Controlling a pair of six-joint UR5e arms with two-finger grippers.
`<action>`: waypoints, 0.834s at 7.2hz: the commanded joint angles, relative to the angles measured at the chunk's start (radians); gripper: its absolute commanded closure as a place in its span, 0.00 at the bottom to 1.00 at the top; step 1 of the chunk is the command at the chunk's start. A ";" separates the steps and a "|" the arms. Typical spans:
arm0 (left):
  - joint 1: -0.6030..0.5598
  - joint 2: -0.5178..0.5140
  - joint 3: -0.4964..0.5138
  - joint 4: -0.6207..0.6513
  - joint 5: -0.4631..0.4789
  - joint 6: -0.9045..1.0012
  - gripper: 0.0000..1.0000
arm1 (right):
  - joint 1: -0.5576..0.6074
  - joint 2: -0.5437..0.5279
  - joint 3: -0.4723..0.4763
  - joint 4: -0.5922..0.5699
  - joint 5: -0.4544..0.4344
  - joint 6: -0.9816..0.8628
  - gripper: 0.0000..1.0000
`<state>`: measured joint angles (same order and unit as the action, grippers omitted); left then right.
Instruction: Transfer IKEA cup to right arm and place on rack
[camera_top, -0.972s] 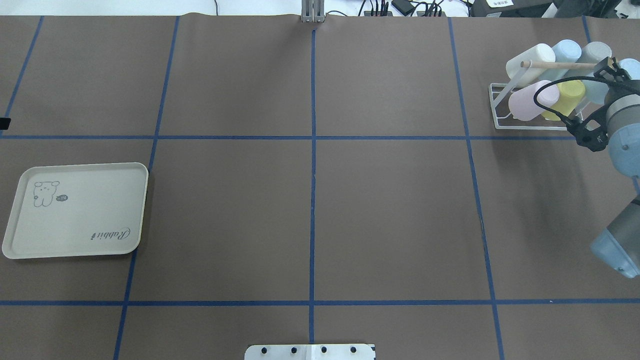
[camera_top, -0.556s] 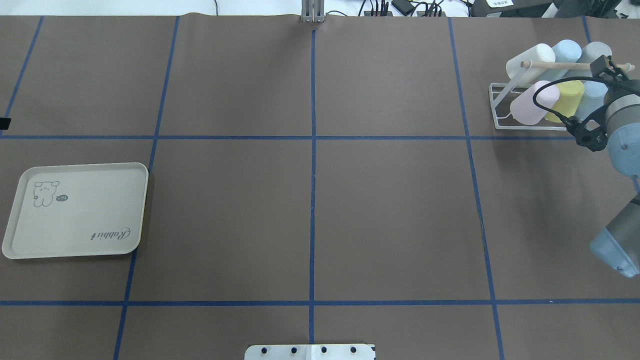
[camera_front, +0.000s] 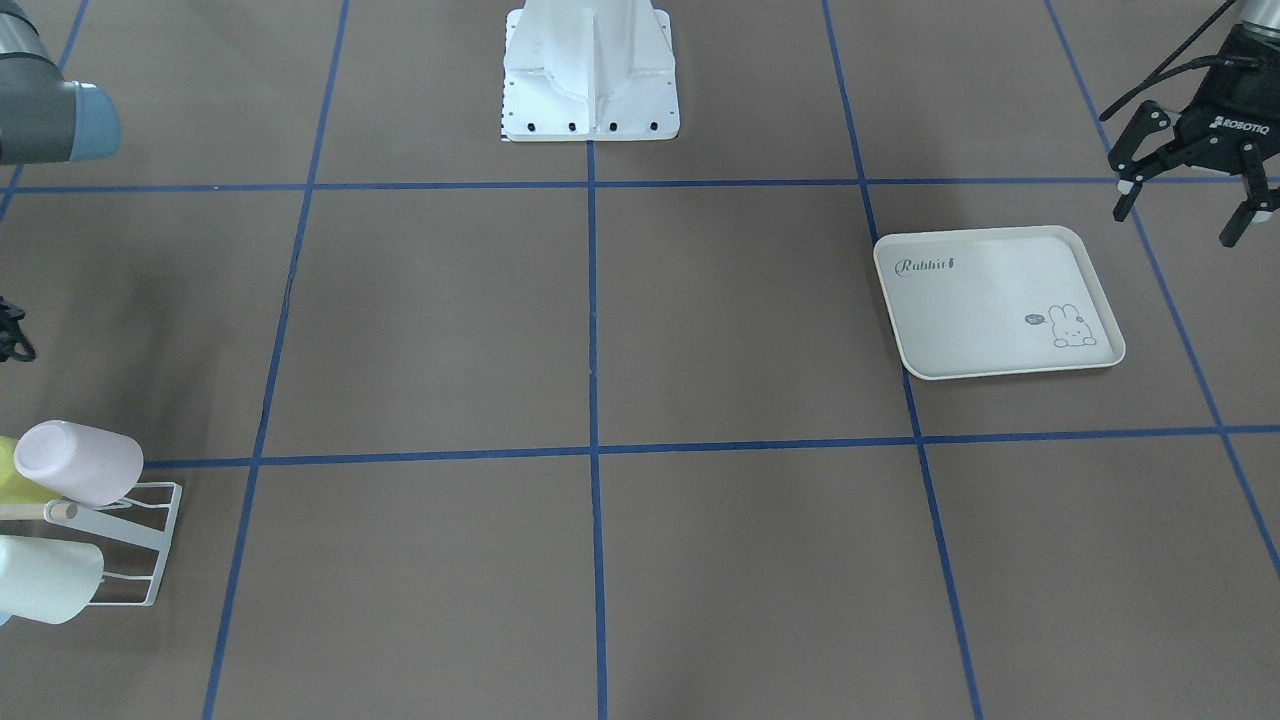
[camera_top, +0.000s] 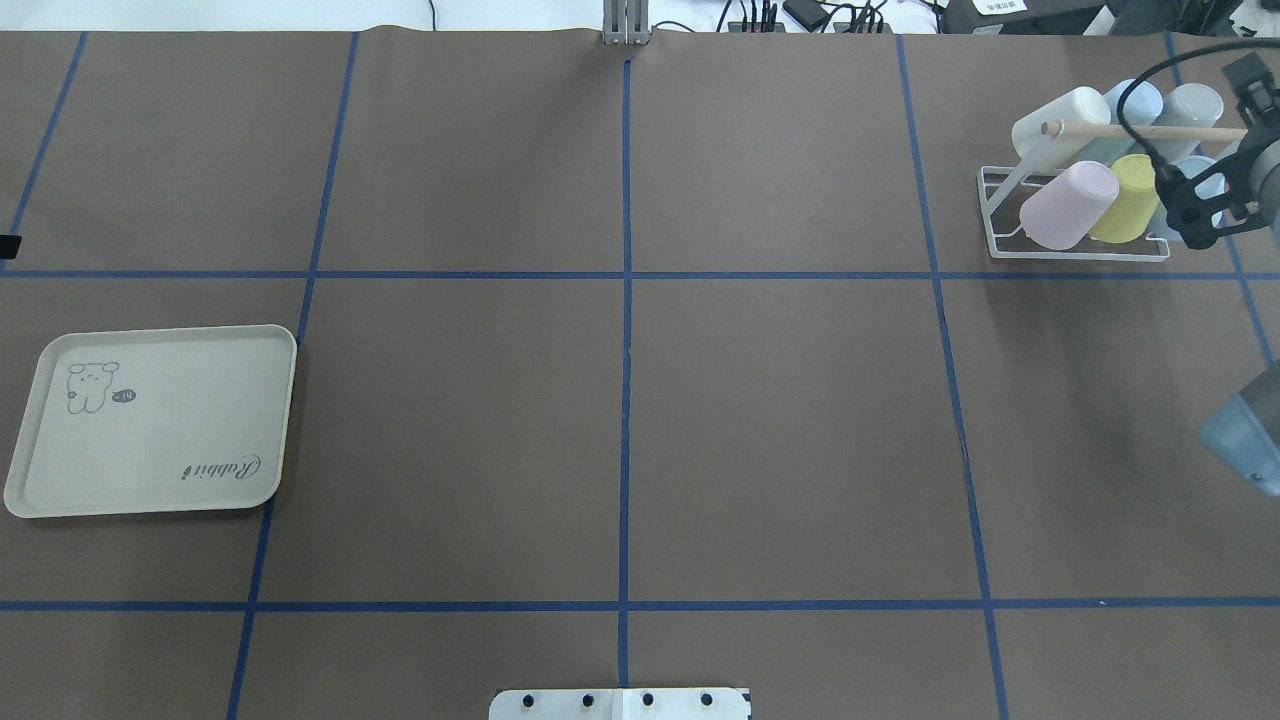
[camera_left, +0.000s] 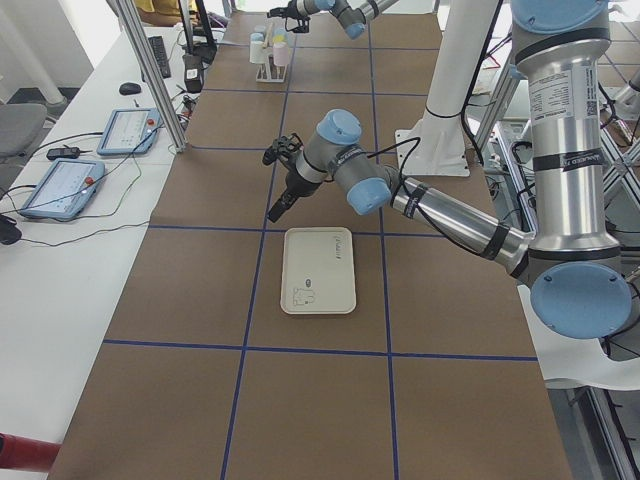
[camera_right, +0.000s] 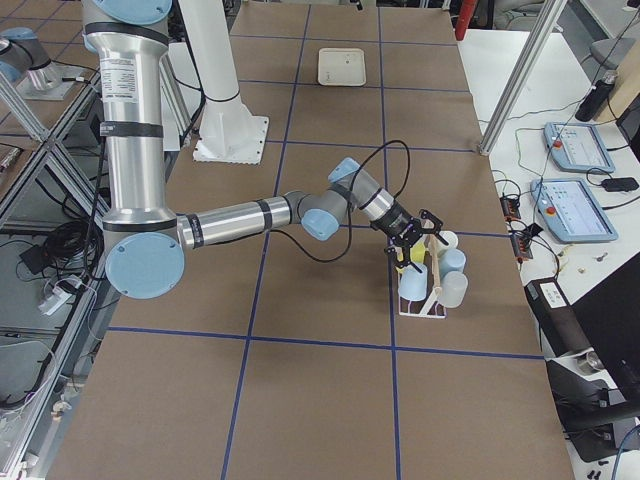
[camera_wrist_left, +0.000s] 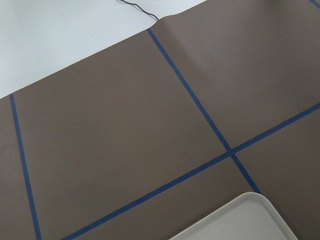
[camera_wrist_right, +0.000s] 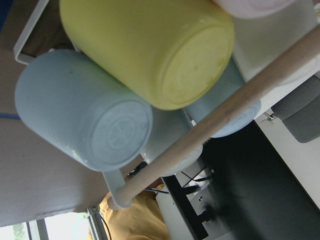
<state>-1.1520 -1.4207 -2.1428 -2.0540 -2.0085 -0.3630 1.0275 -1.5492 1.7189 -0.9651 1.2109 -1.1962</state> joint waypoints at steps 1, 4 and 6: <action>0.000 0.000 -0.002 0.000 -0.001 -0.001 0.00 | 0.173 0.001 -0.008 -0.041 0.283 0.331 0.01; -0.006 0.005 0.012 0.011 -0.088 0.013 0.00 | 0.415 -0.040 -0.033 -0.170 0.720 0.795 0.02; -0.038 0.038 0.040 0.052 -0.088 0.021 0.00 | 0.523 -0.127 -0.065 -0.175 0.891 1.068 0.02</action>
<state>-1.1739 -1.4026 -2.1185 -2.0281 -2.0941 -0.3466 1.4757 -1.6256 1.6763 -1.1332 1.9762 -0.3331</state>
